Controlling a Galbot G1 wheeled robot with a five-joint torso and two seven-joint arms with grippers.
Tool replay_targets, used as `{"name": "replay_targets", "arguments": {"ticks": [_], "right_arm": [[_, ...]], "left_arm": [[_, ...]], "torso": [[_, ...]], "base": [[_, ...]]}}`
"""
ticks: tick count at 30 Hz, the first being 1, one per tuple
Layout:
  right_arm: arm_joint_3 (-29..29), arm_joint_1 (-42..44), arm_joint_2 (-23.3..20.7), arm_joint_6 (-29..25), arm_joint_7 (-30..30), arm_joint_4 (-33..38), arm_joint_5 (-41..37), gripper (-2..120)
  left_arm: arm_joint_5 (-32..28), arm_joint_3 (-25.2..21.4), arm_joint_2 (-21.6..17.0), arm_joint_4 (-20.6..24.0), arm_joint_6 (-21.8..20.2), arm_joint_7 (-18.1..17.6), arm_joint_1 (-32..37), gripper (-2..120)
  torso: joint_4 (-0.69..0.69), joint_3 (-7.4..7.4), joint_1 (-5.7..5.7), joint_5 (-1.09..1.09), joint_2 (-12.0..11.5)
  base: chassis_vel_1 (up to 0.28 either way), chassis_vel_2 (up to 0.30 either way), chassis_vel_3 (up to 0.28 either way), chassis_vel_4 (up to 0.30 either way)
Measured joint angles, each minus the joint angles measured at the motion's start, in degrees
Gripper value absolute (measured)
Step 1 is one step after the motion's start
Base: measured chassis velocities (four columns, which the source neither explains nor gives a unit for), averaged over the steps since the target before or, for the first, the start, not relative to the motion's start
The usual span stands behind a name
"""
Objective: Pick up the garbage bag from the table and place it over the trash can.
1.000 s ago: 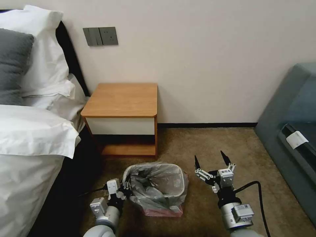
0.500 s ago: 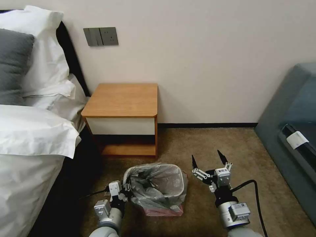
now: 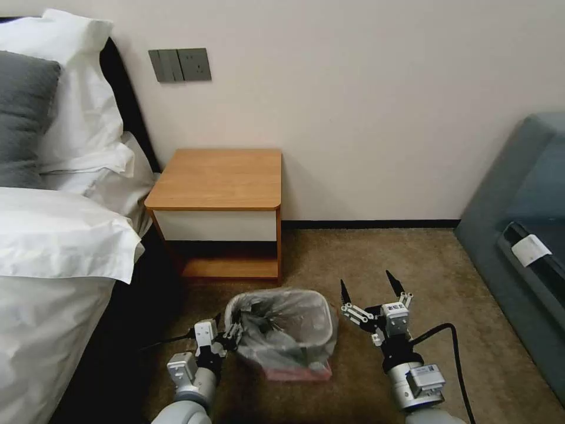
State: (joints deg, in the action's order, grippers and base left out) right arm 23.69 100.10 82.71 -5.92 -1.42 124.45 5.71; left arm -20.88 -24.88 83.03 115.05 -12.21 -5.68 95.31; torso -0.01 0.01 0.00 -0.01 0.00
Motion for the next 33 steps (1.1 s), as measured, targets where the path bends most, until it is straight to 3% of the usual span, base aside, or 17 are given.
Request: {"name": "replay_targets", "arguments": {"ticks": [8, 12, 20, 25, 33], "right_arm": [[-0.8, 0.2, 0.0, 0.0, -0.5, 0.2, 0.2, 100], [-0.9, 1.3, 0.0, -0.4, -1.1, 0.5, 0.2, 100], [-0.5, 5.3, -0.1, -4.2, -3.3, 0.0, 0.5, 100], [-0.4, 7.0, 0.5, -6.8, -5.4, 0.1, 1.1, 100], [1.0, 8.7, 1.5, -8.9, -7.2, 0.7, 0.4, 100]], "left_arm": [[2.8, -0.9, -0.2, 0.8, 2.6, 1.8, 0.1, 98], [6.0, -3.2, -0.4, 1.4, 10.0, 5.6, 0.6, 100], [10.6, -7.1, -0.8, 4.9, 19.9, 7.5, 4.9, 100], [11.3, -7.7, -0.6, 8.3, 22.5, 7.9, 8.4, 100], [12.0, -8.2, -0.5, 13.0, 21.3, 7.0, 11.3, 100]], "torso": [[0.0, 0.0, 0.0, 0.01, 0.0], [0.0, 0.0, 0.0, 0.01, 0.0], [0.01, 0.0, 0.0, 0.01, 0.0], [0.01, -0.01, 0.0, 0.01, 0.0], [0.01, -0.01, 0.0, 0.01, 0.0]], "base": [[0.0, 0.0, 0.0, 0.0], [0.0, 0.0, 0.0, 0.0], [0.0, 0.0, 0.0, 0.0], [0.0, 0.0, 0.0, 0.0], [0.0, 0.0, 0.0, 0.0]]}}
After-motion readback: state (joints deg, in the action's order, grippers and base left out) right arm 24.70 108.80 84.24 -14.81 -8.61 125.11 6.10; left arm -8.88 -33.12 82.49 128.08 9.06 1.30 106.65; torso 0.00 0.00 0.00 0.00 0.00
